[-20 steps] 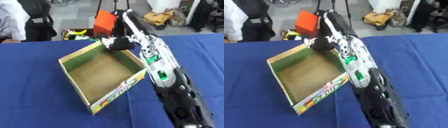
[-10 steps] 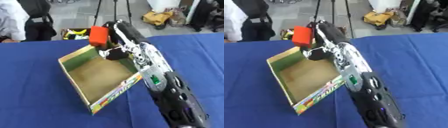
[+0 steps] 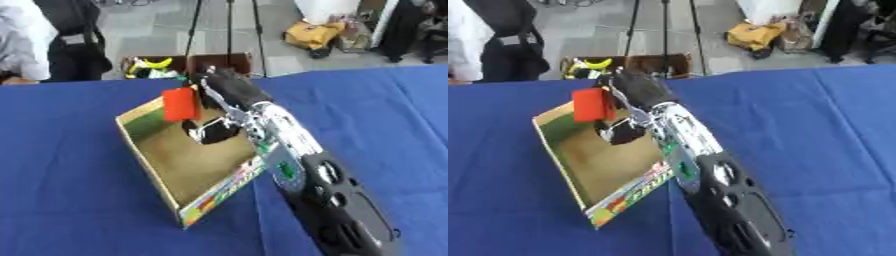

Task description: Pick up objects on the table and place them in the box.

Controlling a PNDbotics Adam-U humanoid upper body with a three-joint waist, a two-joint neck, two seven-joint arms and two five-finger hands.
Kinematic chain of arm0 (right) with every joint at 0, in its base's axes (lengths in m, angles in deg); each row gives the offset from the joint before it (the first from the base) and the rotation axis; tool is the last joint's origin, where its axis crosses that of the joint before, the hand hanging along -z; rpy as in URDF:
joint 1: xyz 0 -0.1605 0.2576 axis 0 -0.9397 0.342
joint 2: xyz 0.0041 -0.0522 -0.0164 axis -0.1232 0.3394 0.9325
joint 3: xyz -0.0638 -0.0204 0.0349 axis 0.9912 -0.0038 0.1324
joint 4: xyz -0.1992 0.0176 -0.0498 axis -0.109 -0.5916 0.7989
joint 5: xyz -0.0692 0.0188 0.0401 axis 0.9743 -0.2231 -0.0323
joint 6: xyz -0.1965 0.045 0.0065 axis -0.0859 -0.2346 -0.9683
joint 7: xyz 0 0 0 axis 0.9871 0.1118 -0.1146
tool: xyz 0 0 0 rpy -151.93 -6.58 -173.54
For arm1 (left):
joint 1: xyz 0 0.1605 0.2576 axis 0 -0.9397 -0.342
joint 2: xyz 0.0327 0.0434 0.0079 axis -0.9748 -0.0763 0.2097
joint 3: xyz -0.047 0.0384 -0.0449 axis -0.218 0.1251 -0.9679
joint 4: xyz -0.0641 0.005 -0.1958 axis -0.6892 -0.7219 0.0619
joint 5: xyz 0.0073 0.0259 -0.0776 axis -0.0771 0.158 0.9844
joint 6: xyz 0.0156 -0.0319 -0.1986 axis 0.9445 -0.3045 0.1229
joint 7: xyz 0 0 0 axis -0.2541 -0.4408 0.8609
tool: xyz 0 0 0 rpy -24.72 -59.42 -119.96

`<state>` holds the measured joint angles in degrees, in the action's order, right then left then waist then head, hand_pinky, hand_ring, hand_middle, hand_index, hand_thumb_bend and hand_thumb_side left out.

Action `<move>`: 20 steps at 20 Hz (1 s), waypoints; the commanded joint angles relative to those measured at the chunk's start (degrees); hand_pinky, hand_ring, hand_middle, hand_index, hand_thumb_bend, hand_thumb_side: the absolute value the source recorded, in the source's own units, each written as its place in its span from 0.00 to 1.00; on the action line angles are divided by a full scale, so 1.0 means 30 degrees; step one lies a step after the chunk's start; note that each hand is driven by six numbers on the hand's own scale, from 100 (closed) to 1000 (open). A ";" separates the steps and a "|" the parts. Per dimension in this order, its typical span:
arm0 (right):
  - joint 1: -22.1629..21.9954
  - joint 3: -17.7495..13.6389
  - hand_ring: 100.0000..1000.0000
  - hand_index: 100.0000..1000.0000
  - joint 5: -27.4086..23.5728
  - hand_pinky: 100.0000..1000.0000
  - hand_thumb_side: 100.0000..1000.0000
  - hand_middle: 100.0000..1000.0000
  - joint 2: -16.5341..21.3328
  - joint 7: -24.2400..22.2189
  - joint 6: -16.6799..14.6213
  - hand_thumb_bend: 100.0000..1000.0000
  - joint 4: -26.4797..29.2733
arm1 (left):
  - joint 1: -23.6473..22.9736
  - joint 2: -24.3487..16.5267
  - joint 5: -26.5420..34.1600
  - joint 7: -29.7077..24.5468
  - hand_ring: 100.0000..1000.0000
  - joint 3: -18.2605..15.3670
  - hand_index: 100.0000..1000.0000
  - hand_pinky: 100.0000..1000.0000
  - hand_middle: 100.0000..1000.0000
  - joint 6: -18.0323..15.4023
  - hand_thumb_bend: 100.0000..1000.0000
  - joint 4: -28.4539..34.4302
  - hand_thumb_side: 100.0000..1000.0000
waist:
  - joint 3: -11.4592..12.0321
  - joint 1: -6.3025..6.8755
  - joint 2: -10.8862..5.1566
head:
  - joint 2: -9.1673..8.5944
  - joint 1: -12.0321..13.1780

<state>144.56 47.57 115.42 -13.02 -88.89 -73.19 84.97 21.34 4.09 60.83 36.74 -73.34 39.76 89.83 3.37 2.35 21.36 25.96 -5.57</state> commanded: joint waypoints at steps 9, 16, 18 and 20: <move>0.0748 0.0534 0.50 0.53 0.2861 0.34 0.34 0.44 -0.0516 -0.0064 -0.1788 0.00 -0.1579 | 0.0127 -0.0376 -0.0002 -0.0072 0.53 0.0035 0.90 0.37 0.62 -0.0020 0.44 0.0383 0.89 | 0.0088 0.0020 -0.0348 | -0.0099 -0.0103; 0.0759 0.0280 0.61 0.65 0.3891 0.52 0.57 0.58 -0.0562 -0.1811 -0.3224 0.45 -0.1474 | 0.0137 -0.0387 0.0019 -0.0093 0.53 0.0054 0.90 0.37 0.62 -0.0017 0.44 0.0383 0.89 | 0.0049 0.0061 -0.0364 | -0.0122 -0.0117; 0.0766 0.0124 0.66 0.68 0.3820 0.57 0.64 0.65 -0.0560 -0.2160 -0.3340 0.53 -0.1134 | 0.0128 -0.0392 0.0026 -0.0101 0.53 0.0061 0.90 0.37 0.62 -0.0026 0.44 0.0383 0.89 | 0.0068 0.0069 -0.0381 | -0.0122 -0.0126; 0.0768 -0.0037 0.71 0.70 0.3805 0.62 0.68 0.70 -0.0532 -0.2462 -0.3335 0.56 -0.0720 | 0.0117 -0.0396 0.0032 -0.0102 0.53 0.0062 0.90 0.37 0.62 -0.0031 0.43 0.0383 0.89 | 0.0083 0.0077 -0.0397 | -0.0124 -0.0136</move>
<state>145.43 48.03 126.58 -14.47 -95.66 -83.03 80.90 21.40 4.09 60.83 36.62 -73.33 39.72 89.83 3.51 2.38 21.38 25.95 -5.77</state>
